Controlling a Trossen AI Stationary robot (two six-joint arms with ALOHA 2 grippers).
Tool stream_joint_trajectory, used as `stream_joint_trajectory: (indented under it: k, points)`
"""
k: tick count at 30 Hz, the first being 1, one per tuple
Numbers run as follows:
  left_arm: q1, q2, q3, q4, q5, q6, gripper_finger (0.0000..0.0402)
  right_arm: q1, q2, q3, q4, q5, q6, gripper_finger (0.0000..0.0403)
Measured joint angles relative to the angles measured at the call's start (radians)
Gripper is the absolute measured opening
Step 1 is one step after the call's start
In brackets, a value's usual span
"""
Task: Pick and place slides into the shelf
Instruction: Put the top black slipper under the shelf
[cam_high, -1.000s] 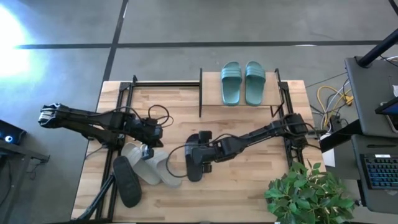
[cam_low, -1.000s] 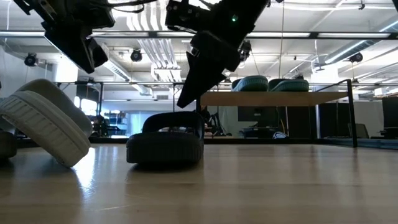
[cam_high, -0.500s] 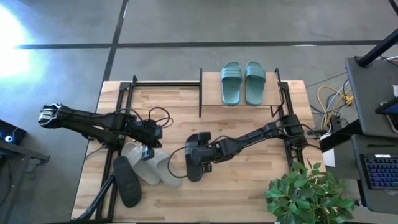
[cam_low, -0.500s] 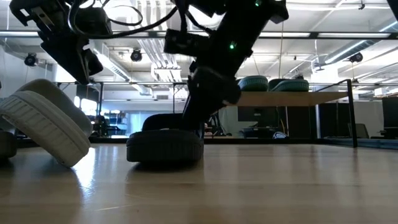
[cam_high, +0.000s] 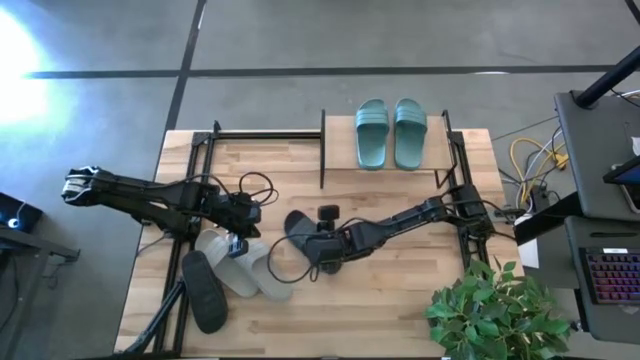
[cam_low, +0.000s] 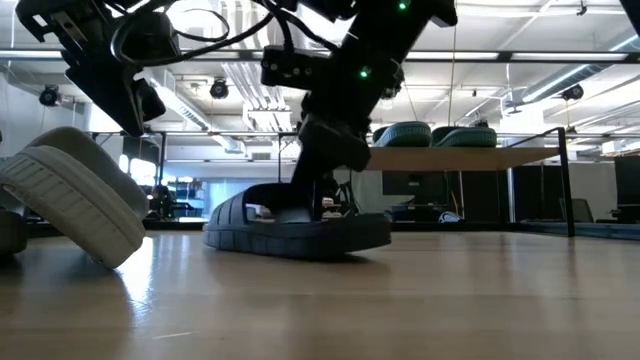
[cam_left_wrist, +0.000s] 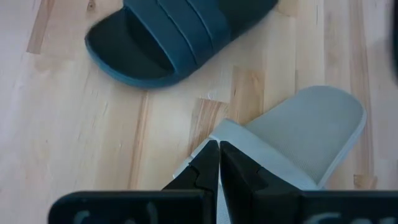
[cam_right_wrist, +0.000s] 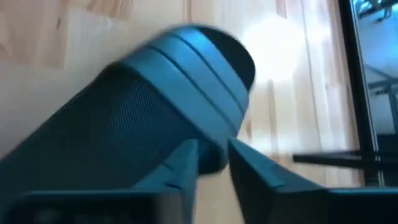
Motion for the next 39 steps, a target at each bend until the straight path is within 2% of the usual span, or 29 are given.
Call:
stream_joint_trajectory:
  k: [2, 4, 10, 15, 21, 31, 35, 39]
  points:
    - [0.000, 0.000, 0.000, 0.000, 0.000, 0.000, 0.0000, 0.000, -0.001, 0.001, -0.032, 0.000, 0.039, 0.0036]
    - [0.000, 0.000, 0.000, 0.000, 0.000, 0.000, 0.0000, 0.000, -0.004, 0.001, -0.081, 0.003, 0.082, 0.0018]
    - [0.000, 0.000, 0.000, 0.001, -0.002, 0.000, 0.0000, 0.000, -0.026, 0.001, -0.160, 0.059, 0.207, 0.0009]
    - [0.000, 0.000, -0.001, 0.023, -0.002, 0.000, 0.0000, 0.010, -0.042, 0.001, -0.127, 0.045, 0.115, 0.0011]
    - [0.000, 0.000, -0.001, 0.037, -0.002, -0.004, 0.0000, 0.019, -0.042, 0.001, -0.083, -0.126, -0.150, 0.0056]
    - [0.000, 0.000, -0.001, 0.037, -0.002, -0.027, 0.0000, 0.014, -0.042, 0.001, -0.042, -0.057, -0.307, 0.0175]
    - [0.000, 0.000, -0.001, 0.037, -0.002, -0.028, 0.0000, 0.013, -0.022, 0.001, 0.011, -0.091, -0.387, 0.0199]
    - [0.000, 0.000, -0.001, 0.037, -0.002, -0.030, 0.0000, 0.013, 0.014, 0.001, 0.089, -0.102, -0.505, 0.0203]
